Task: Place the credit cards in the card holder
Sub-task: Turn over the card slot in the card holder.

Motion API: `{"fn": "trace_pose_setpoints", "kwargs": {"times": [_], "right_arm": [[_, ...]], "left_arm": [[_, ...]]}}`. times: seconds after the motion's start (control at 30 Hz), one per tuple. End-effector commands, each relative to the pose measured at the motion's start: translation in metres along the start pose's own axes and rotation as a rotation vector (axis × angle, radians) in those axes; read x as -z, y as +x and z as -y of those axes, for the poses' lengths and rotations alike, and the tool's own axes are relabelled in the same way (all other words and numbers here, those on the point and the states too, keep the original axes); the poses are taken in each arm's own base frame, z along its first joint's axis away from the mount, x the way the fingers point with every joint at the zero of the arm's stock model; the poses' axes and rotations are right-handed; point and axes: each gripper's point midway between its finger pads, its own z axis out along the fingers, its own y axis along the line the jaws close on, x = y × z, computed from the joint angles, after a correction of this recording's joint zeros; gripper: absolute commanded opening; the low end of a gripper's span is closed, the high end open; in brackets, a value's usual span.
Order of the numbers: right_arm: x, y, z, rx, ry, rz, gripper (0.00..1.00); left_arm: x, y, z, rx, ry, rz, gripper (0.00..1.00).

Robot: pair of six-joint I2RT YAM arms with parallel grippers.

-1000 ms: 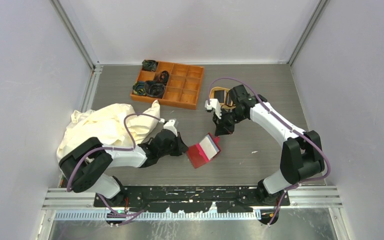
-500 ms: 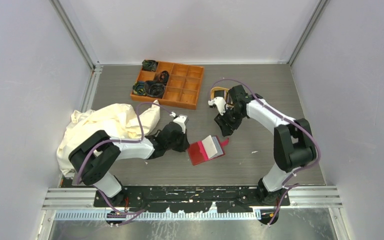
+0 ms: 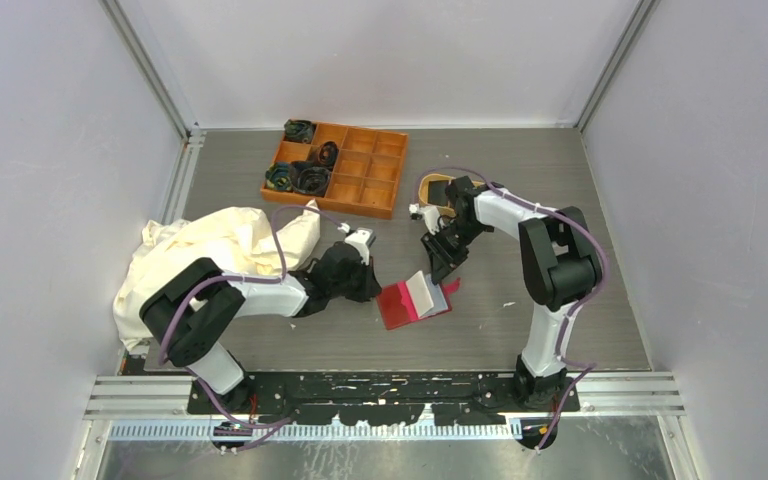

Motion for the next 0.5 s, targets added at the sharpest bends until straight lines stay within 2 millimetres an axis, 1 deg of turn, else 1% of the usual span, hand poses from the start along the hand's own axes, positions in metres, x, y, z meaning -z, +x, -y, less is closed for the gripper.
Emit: {"fn": "trace_pose_setpoints", "kwargs": {"times": [0.0,0.1,0.2,0.27,0.4,0.47], "right_arm": [[0.005,0.001,-0.003,-0.069,0.032,-0.066,0.28],[0.001,0.005,-0.004,-0.100,0.020,-0.106,0.31],[-0.003,0.009,-0.003,-0.114,0.024,-0.133,0.39],[-0.005,0.010,-0.004,-0.132,0.021,-0.146,0.42],[-0.011,0.015,-0.007,-0.157,-0.005,-0.181,0.43],[-0.009,0.014,-0.006,-0.152,0.002,-0.184,0.43]], "left_arm": [[-0.002,0.010,-0.002,0.018,0.016,-0.018,0.00],[-0.001,0.010,-0.001,0.024,0.020,-0.019,0.00],[-0.001,0.009,0.000,0.032,0.025,-0.017,0.00],[-0.001,0.009,0.001,0.037,0.031,-0.017,0.00],[-0.001,0.010,0.003,0.046,0.041,-0.018,0.00],[-0.001,0.010,0.003,0.048,0.041,-0.020,0.00]]}}
